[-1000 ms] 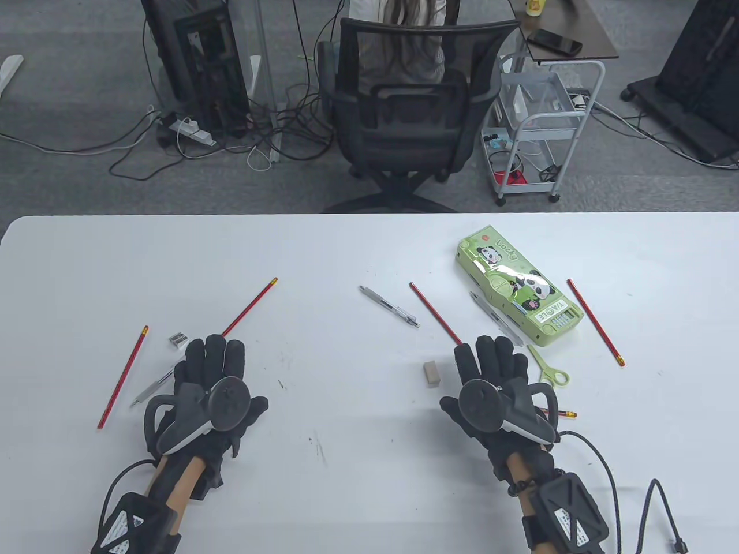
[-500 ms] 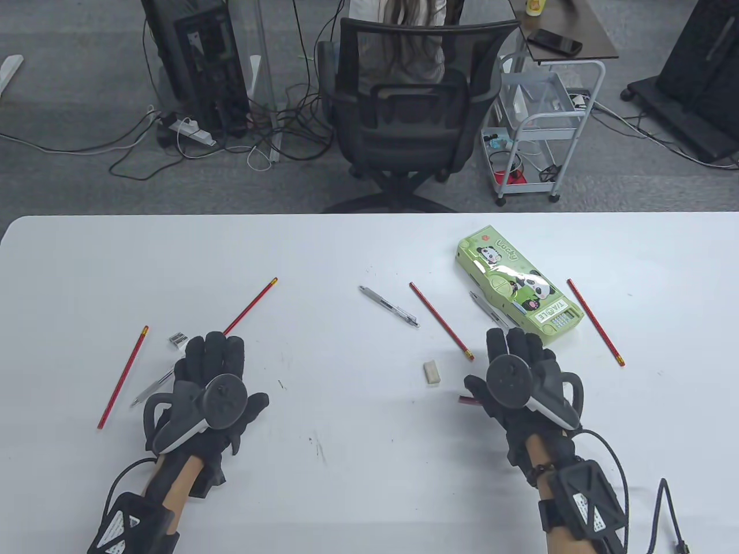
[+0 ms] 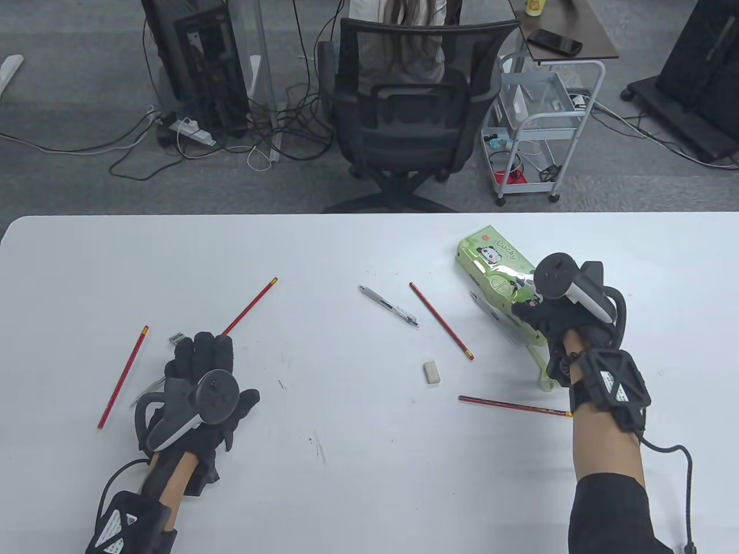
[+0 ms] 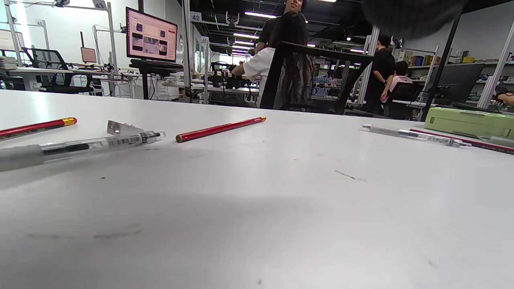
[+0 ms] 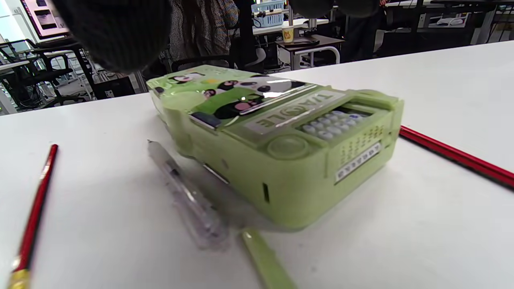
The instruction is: Organize multifunction pencil case
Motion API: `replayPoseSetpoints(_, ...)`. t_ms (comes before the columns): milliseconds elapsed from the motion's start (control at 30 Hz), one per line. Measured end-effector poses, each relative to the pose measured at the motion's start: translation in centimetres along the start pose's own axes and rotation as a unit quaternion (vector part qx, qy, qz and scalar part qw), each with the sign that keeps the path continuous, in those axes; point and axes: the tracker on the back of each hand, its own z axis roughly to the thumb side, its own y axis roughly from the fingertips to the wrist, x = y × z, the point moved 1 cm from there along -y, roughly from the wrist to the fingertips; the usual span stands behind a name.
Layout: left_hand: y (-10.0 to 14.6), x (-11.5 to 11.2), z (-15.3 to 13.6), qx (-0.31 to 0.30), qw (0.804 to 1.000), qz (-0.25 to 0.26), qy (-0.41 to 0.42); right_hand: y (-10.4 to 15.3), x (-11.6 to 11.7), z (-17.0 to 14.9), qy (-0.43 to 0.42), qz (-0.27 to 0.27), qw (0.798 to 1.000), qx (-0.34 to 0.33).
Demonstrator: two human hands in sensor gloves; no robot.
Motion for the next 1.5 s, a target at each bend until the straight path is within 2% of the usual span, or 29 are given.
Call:
replayPoseSetpoints(233,-0.2,-0.1,-0.6,0.018,1.000,-0.004,-0.006,-4.4,2.4,-0.6,0.045,0.101,0.994,0.017)
replayPoseSetpoints(367,-0.1,0.0,-1.1,0.026,1.000,-0.003,-0.008,-5.3,2.7,-0.5,0.026,0.141,0.990,0.013)
replayPoseSetpoints(533,-0.1,0.0,-1.1,0.030,1.000,-0.001,-0.005,-5.4,3.2,0.1,0.043,0.157,0.987,0.003)
replayPoseSetpoints(700,-0.1,-0.1,-0.8,0.025,1.000,-0.003,-0.004,-5.6,3.1,0.4,0.059,0.140,0.988,0.006)
replayPoseSetpoints(833,-0.2,-0.1,-0.5,0.021,1.000,-0.008,-0.004,-5.6,3.0,0.6,0.071,0.090,0.993,-0.005)
replayPoseSetpoints(933,-0.2,0.0,-0.7,0.021,1.000,-0.005,0.001,-5.4,2.7,0.4,0.043,0.060,0.997,-0.016)
replayPoseSetpoints(1133,-0.2,0.2,-1.3,0.029,1.000,-0.002,-0.001,-4.2,1.1,0.5,-0.004,-0.002,0.999,-0.037)
replayPoseSetpoints(1200,0.0,0.4,-1.4,0.028,1.000,0.003,0.002,-3.6,0.3,0.9,0.008,-0.018,0.999,-0.041)
replayPoseSetpoints(1367,0.2,0.8,-1.5,0.024,1.000,0.011,0.016,-0.1,-2.5,2.7,-0.036,-0.054,0.995,-0.073)
replayPoseSetpoints(1500,0.4,1.2,-1.4,0.017,1.000,0.016,0.018,4.1,-4.1,6.8,-0.027,-0.058,0.987,-0.149)
